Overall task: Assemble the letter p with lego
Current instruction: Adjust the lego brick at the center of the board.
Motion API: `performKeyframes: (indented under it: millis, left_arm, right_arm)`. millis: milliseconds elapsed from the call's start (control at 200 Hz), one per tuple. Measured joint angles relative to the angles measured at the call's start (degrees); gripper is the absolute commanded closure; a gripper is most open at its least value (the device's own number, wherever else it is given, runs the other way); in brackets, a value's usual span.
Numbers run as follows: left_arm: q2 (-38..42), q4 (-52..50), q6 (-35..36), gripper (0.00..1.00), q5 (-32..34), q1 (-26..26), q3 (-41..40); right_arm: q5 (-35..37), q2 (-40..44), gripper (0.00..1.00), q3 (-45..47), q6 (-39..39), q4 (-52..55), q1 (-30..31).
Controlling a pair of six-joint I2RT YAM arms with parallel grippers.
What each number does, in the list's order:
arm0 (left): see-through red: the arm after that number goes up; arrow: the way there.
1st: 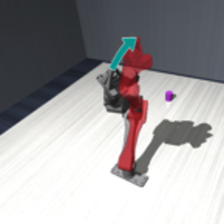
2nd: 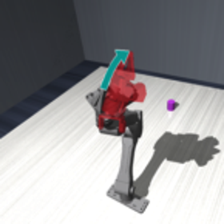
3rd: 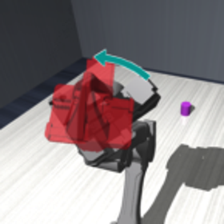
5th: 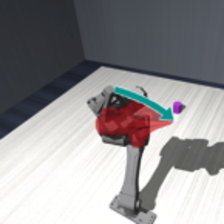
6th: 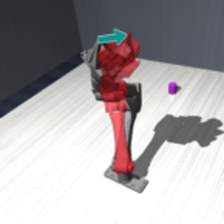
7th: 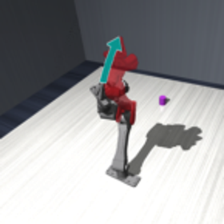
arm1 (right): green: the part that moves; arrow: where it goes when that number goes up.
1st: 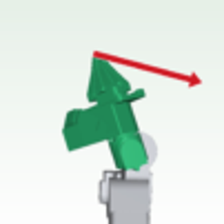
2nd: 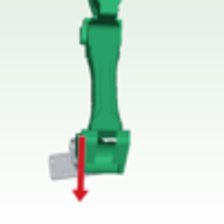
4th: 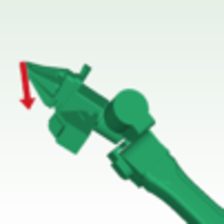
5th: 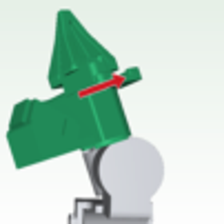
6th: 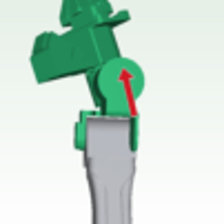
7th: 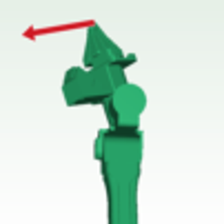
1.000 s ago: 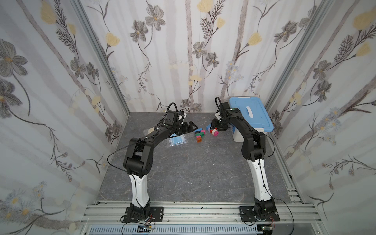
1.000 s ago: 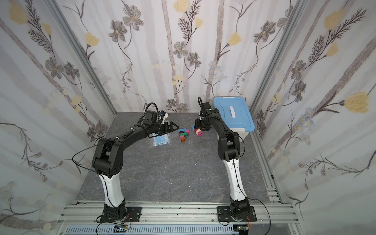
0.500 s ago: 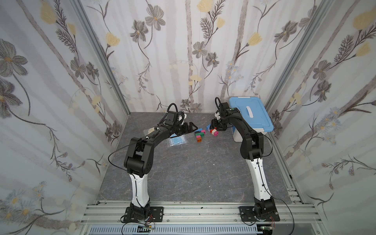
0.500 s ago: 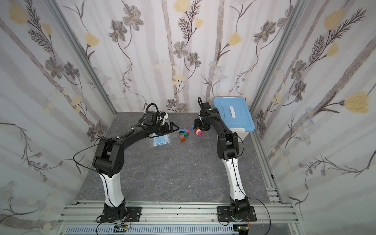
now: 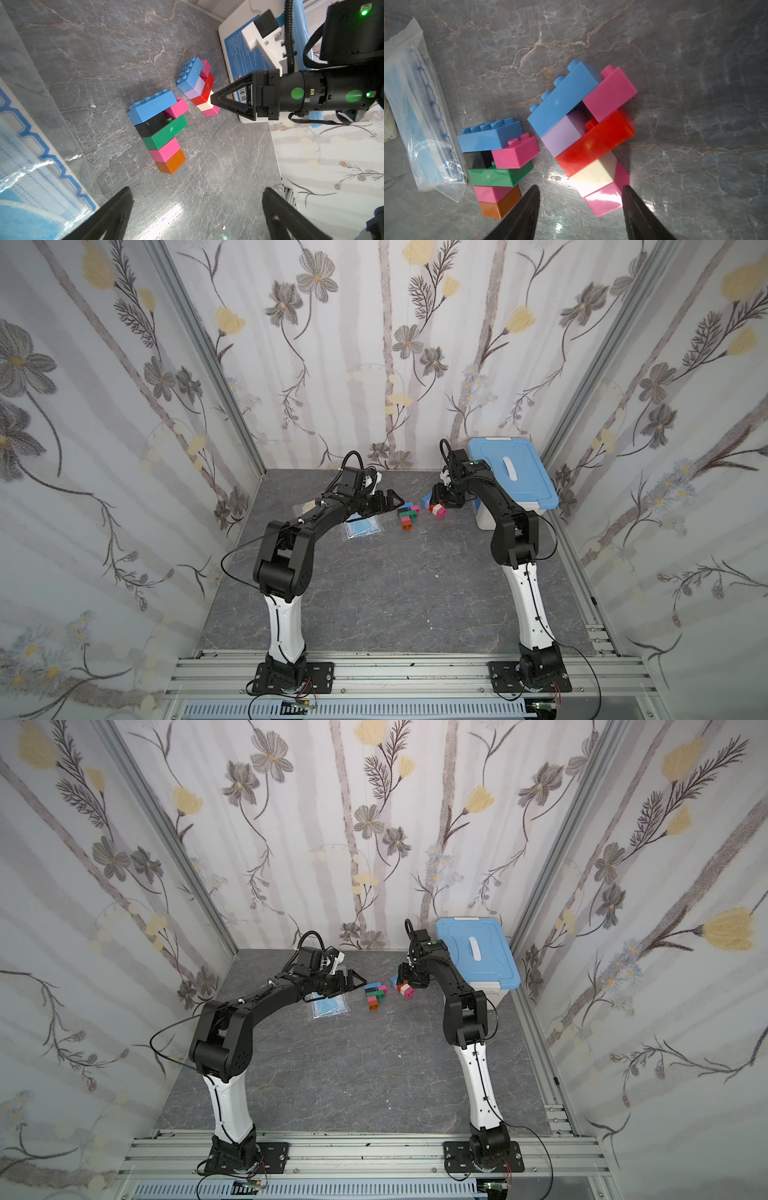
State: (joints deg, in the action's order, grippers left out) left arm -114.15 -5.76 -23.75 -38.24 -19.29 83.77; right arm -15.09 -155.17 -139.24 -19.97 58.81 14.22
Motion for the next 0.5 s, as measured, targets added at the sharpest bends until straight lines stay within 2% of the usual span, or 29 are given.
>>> performKeyframes:
  millis: [500]
  left_arm:
    - [-0.59, -0.02, 0.17, 0.0, -1.01, 0.0, 0.11]
  right_arm:
    - [-2.64, -2.8, 0.35, -4.81, -0.07, 2.21, -0.31]
